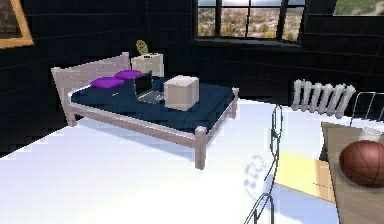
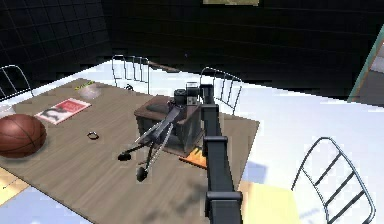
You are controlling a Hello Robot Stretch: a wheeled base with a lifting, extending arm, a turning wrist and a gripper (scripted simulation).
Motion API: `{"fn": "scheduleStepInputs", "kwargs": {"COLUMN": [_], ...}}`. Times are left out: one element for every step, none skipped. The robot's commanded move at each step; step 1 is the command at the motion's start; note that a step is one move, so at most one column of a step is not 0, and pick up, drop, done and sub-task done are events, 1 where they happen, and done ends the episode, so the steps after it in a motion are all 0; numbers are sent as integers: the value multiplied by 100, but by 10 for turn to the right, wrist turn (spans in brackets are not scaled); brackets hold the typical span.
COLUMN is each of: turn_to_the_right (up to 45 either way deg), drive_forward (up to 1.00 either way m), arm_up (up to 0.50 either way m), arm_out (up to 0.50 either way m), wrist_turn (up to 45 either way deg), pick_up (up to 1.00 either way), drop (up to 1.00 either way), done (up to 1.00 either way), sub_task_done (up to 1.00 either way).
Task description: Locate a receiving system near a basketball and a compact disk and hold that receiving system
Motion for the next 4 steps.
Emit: {"fn": "scheduleStepInputs", "kwargs": {"turn_to_the_right": [0,0,0,0], "drive_forward": [0,0,0,0], "arm_up": [0,0,0,-30], "arm_out": [0,0,0,0], "wrist_turn": [450,450,450,0], "pick_up": [0,0,0,0], "drop": [0,0,0,0], "done": [0,0,0,0], "sub_task_done": [0,0,0,0]}}
